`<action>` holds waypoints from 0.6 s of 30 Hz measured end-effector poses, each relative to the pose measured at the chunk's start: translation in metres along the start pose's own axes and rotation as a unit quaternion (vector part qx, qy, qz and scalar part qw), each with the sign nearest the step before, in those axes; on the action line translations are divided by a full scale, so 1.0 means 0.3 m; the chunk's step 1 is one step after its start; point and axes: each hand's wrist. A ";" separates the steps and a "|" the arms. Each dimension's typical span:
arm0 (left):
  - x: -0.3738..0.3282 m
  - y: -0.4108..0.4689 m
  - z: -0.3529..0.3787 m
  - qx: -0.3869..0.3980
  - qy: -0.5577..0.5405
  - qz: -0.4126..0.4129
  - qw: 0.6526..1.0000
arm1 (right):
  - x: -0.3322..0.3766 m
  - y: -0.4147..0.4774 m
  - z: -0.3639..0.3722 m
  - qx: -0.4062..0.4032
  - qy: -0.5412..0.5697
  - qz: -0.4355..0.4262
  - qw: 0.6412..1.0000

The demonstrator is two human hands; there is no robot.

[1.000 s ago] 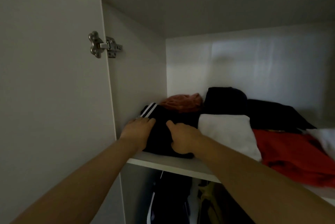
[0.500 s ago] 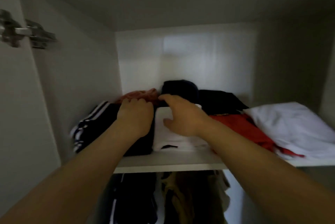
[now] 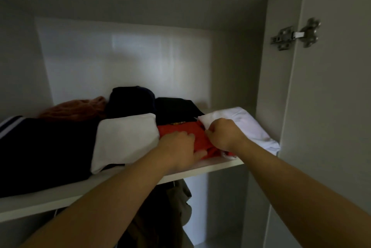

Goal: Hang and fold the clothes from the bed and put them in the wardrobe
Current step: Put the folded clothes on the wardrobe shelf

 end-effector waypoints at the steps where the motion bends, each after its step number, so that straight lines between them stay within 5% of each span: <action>1: -0.003 -0.011 0.019 0.008 0.011 0.004 1.000 | 0.000 0.005 0.010 0.019 0.001 0.013 1.000; 11: -0.015 -0.017 0.001 0.006 -0.026 0.003 1.000 | 0.118 0.048 -0.037 0.154 -0.018 0.076 0.985; 18: -0.041 -0.010 0.008 -0.032 -0.085 -0.077 0.993 | 0.162 0.038 -0.046 0.300 0.220 0.257 0.892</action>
Point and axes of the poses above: each hand's wrist, its own y-axis towards the middle knuckle, its own z-axis out of the palm, x = y × z, and after that the axes turned 14 degrees about z, right-handed
